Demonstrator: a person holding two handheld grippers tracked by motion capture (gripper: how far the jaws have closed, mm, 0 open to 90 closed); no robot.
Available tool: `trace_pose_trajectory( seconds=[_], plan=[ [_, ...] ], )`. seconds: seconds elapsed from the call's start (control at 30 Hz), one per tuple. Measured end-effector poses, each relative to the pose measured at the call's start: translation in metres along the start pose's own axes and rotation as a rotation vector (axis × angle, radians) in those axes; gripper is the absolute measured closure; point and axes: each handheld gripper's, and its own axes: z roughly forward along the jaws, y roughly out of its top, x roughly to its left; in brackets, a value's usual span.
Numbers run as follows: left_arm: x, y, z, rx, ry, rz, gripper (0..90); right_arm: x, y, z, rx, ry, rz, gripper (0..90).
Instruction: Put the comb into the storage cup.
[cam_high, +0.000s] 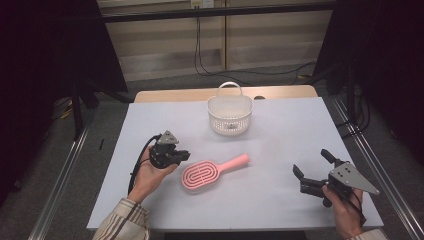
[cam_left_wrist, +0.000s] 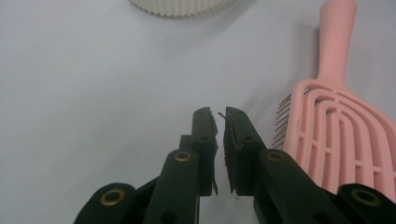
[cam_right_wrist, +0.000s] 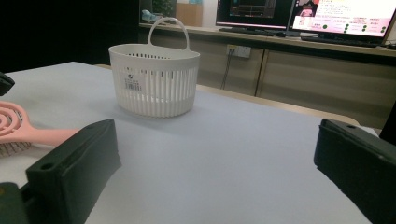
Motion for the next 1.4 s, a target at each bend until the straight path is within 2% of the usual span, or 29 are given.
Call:
trace_pose_trajectory(
  seconds=[0.1,0.23,0.4,0.47,0.5,0.6,0.77,0.83,0.93,1.07,1.13,1.2,1.3,1.4],
  plan=[
    [0.002,0.0,-0.005,-0.043,0.004,-0.011,75.1,0.0,0.0,0.0,-0.001,0.001,0.001,0.0],
    [0.002,0.001,-0.01,-0.075,0.017,-0.025,65.1,0.0,0.0,0.0,-0.001,0.0,0.0,0.0],
    [0.0,0.004,-0.013,-0.111,0.022,-0.013,46.2,0.0,0.0,0.0,-0.002,0.002,-0.002,0.0],
    [-0.002,0.005,-0.015,-0.122,0.006,-0.027,39.9,0.0,0.0,0.0,-0.002,0.0,-0.001,0.0],
    [-0.002,0.006,-0.017,-0.125,0.013,-0.01,37.8,-0.001,0.0,0.0,-0.002,0.0,-0.002,0.0],
    [-0.002,0.009,-0.021,-0.149,0.012,-0.011,29.4,0.0,0.0,0.0,0.0,0.003,-0.003,0.0],
    [-0.002,0.013,-0.028,-0.189,0.023,-0.027,9.6,-0.001,0.0,0.0,-0.002,0.001,-0.004,0.0],
    [-0.002,0.014,-0.032,-0.197,0.038,-0.036,9.6,-0.001,0.0,0.0,0.001,0.001,-0.005,0.0],
    [-0.001,0.014,-0.034,-0.217,0.024,-0.056,5.7,0.0,0.0,0.0,0.001,0.008,-0.007,0.0],
    [-0.001,0.013,-0.034,-0.176,0.017,-0.083,4.9,0.0,0.0,-0.001,-0.001,0.006,-0.007,0.0],
    [-0.002,0.013,-0.035,-0.167,-0.027,-0.103,4.9,0.0,0.0,-0.001,-0.001,0.007,-0.006,0.0],
    [-0.005,0.013,-0.036,-0.174,-0.031,-0.078,4.1,0.0,0.0,-0.001,-0.003,0.006,-0.007,0.0],
    [-0.011,0.015,-0.039,-0.198,-0.027,-0.061,3.8,-0.001,0.0,-0.001,-0.004,0.005,-0.008,0.0],
    [-0.016,0.016,-0.039,-0.184,-0.031,-0.051,4.0,-0.001,0.001,-0.001,-0.006,0.01,-0.011,0.0]
  ],
)
